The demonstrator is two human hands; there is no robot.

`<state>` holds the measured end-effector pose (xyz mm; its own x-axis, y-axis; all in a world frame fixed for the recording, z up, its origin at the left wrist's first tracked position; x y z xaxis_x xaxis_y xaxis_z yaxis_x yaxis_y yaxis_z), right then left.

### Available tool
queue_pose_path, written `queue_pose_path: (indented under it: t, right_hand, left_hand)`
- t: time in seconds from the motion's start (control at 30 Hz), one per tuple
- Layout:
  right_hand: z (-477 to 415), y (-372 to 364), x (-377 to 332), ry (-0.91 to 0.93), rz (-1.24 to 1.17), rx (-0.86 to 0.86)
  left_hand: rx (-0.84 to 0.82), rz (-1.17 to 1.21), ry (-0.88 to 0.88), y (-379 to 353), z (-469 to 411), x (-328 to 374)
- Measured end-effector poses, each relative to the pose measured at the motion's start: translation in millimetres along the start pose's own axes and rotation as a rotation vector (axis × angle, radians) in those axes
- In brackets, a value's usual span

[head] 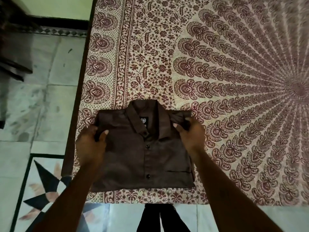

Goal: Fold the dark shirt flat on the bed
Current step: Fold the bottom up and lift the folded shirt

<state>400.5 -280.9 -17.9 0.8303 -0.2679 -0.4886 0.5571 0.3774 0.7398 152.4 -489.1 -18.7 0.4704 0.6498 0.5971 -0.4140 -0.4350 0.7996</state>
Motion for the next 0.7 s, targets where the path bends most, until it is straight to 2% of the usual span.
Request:
queue_pose_path:
  t: [0.07, 0.3, 0.37, 0.43, 0.47, 0.53, 0.6, 0.7]
  right_hand:
    - [-7.4, 1.0, -4.7, -0.083, -0.029, -0.047]
    - [-8.0, -3.0, 19.3, -0.089, -0.119, 0.100]
    - [3.1, -5.0, 22.4, 0.046, -0.102, 0.226]
    - [26.6, -4.5, 23.0, 0.237, -0.078, 0.358]
    - [41.8, -5.7, 23.9, 0.330, -0.048, 0.362]
    - [74.0, -13.8, 31.0, 0.482, 0.114, 0.228]
    - [89.1, -28.4, 49.7, 0.587, 0.373, 0.045]
    - [76.1, -39.7, 79.0, 0.686, 0.590, -0.041]
  left_hand:
    - [0.032, 0.014, 0.023, -1.9, -4.0, 1.4]
    - [0.068, 0.046, 0.055, -13.8, -4.7, 5.6]
    - [0.114, -0.024, -0.051, -16.3, 4.8, 8.4]
    - [0.141, -0.112, -0.265, -16.0, 18.4, 17.4]
    - [0.084, -0.139, -0.376, -17.1, 26.5, 21.5]
    - [-0.143, -0.217, -0.487, -21.8, 42.5, 22.7]
    - [-0.310, -0.335, -0.489, -30.5, 51.5, 9.8]
    - [-0.382, -0.395, -0.419, -40.5, 54.3, -9.8]
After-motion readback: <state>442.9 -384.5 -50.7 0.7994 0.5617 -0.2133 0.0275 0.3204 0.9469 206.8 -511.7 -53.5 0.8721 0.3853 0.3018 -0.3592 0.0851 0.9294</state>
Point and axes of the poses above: each hand's wrist, its own z-axis away from the middle knuckle, its own y-axis out of the back of the hand, x = y × z, the point moved 1 cm from there along -z, towards the middle knuckle, and after that the axes turned 11 degrees about -y, right-handed, at the moved point
